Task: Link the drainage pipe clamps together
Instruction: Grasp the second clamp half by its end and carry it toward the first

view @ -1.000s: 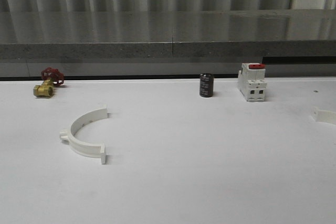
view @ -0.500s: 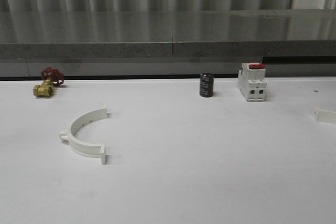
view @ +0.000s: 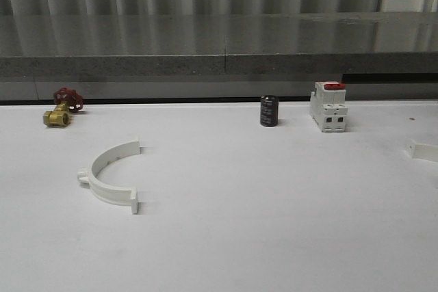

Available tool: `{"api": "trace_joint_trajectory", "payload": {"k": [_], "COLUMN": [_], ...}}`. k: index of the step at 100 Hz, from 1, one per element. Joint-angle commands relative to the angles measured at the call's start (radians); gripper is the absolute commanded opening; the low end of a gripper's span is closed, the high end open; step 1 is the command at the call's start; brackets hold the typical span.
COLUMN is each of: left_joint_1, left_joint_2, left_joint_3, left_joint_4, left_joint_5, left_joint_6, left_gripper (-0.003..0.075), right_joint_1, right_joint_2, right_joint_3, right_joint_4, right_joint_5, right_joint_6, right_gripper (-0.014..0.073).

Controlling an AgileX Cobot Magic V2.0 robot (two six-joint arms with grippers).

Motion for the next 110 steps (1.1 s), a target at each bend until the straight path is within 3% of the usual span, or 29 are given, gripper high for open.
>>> {"api": "trace_joint_trajectory", "payload": {"k": [1,12,34,43,78,110], "left_joint_1": [0.002,0.002,0.002,0.002,0.002,0.002], "left_joint_2": [0.009,0.009,0.009,0.009,0.009,0.009], "left_joint_3": [-0.026,-0.026,-0.026,-0.026,-0.026,-0.026], "left_joint_4": [-0.008,-0.008,-0.008,-0.008,-0.008,-0.008], "left_joint_5": [-0.069,-0.069,-0.071,-0.071,-0.071,-0.071], "left_joint_6": [-0.001,-0.001,-0.001,-0.001,-0.001,-0.001], "left_gripper": [-0.0021,-0.0021,-0.0021,-0.0021,-0.0021,-0.0021], "right_joint_1": [-0.006,-0.006,-0.006,-0.006,0.004,0.132], "right_joint_2": [-0.024,-0.003,0.001,0.001,-0.032,-0.076], "right_joint_3": [-0.033,-0.038,-0.038,-0.038,-0.047,-0.141], "right_joint_4": [0.003,0.003,0.003,0.001,0.028,0.028], "right_joint_5": [-0.01,-0.015,-0.011,-0.013,0.01,0.155], "right_joint_6": [0.002,0.002,0.002,0.002,0.003,0.118], "right_gripper": [0.0539,0.0492,0.0076,-0.0007,-0.0014,-0.0014]}}
